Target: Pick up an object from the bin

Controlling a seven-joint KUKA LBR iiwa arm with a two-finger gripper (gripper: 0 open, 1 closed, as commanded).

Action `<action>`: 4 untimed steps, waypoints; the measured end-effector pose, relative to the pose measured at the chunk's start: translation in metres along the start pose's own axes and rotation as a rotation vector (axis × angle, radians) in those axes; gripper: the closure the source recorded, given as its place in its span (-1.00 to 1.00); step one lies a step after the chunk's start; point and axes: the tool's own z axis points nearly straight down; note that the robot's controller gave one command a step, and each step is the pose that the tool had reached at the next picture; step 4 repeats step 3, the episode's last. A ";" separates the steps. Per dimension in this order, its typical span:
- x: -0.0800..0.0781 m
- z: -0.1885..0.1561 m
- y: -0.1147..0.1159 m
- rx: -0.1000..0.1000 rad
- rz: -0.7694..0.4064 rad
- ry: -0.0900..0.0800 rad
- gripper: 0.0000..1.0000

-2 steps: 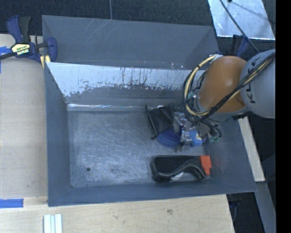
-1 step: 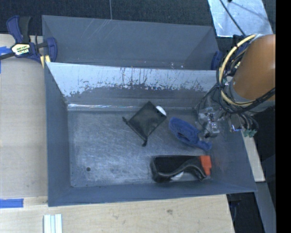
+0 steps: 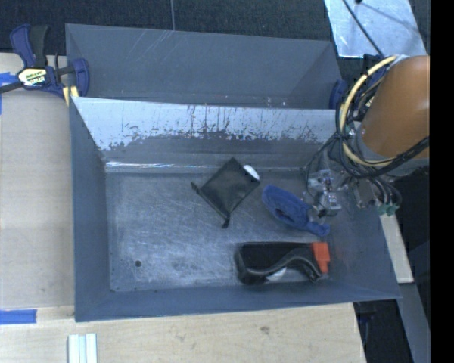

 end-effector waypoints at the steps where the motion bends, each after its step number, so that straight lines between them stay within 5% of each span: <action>1: 0.003 0.101 0.008 -0.003 0.007 0.005 1.00; 2: 0.002 0.057 0.010 0.001 -0.013 -0.005 1.00; 3: -0.004 -0.088 0.014 0.002 -0.007 -0.010 1.00; 4: -0.004 -0.088 0.014 0.002 -0.007 -0.010 1.00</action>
Offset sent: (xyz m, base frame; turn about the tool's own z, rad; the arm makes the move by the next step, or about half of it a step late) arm -0.0024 0.0062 -0.0978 0.0076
